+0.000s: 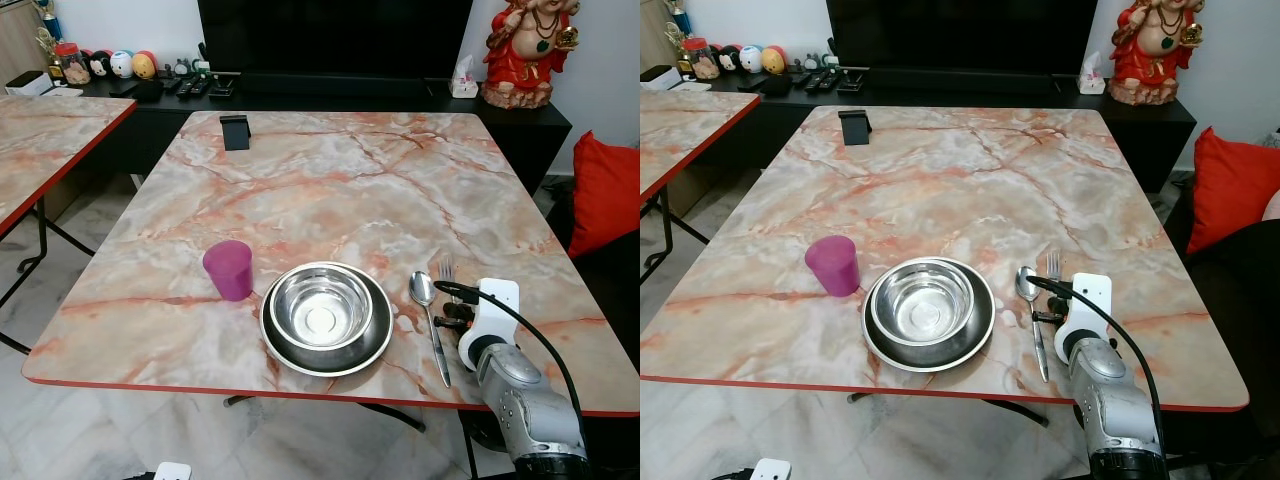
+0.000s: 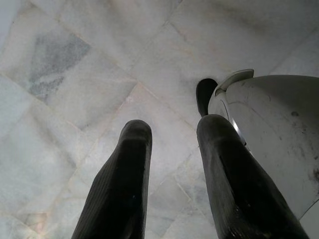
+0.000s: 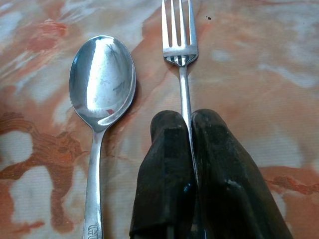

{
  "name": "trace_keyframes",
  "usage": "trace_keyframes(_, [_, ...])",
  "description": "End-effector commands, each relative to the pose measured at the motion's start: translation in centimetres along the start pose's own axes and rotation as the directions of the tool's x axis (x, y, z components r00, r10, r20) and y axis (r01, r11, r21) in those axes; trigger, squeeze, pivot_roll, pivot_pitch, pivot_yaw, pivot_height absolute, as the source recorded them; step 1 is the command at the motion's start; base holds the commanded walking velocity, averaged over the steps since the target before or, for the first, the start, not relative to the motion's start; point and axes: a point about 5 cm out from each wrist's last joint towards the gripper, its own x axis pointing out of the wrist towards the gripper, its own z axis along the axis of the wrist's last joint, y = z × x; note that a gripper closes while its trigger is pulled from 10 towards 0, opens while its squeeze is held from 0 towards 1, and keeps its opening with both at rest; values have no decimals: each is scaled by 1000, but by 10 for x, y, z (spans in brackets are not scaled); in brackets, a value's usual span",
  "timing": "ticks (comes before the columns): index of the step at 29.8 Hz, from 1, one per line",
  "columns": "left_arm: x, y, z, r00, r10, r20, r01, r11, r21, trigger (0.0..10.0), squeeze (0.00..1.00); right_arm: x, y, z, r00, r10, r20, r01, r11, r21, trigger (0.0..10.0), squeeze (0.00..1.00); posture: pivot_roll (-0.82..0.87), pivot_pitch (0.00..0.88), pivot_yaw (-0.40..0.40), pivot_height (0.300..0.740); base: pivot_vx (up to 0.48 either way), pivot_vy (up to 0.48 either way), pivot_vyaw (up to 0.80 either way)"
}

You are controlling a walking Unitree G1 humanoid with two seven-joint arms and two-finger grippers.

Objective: Setting the table

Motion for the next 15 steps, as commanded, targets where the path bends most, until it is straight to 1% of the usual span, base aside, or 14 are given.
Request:
trace_keyframes(1, [-1,2,-5,1000,8,-17,-8,1000,6,10000,0,1,3,-5,1000,12,-26,-11,1000,20,10000,220,40,0,3,707,0,0,0])
trace_keyframes(2, [-1,2,-5,1000,8,-17,-8,1000,6,10000,0,1,3,-5,1000,12,-26,-12,1000,20,10000,294,41,0,2,707,0,0,0])
trace_keyframes(3, [-1,2,-5,1000,8,-17,-8,1000,7,10000,0,1,3,-5,1000,14,-26,-13,1000,21,10000,824,41,0,2,707,0,0,0])
trace_keyframes(4, [-1,2,-5,1000,9,-18,-8,1000,7,10000,0,1,3,-5,1000,15,-25,-15,1000,23,10000,851,42,0,1,707,0,0,0])
trace_keyframes(12, [-1,2,-5,1000,10,-18,-10,1000,8,10000,0,2,3,-5,1000,20,-23,-19,999,27,10000,847,42,0,0,707,0,0,0])
trace_keyframes(15, [-1,2,-5,1000,11,-18,-10,1000,8,10000,0,1,3,-4,1000,20,-23,-20,999,26,10000,820,42,0,0,707,0,0,0])
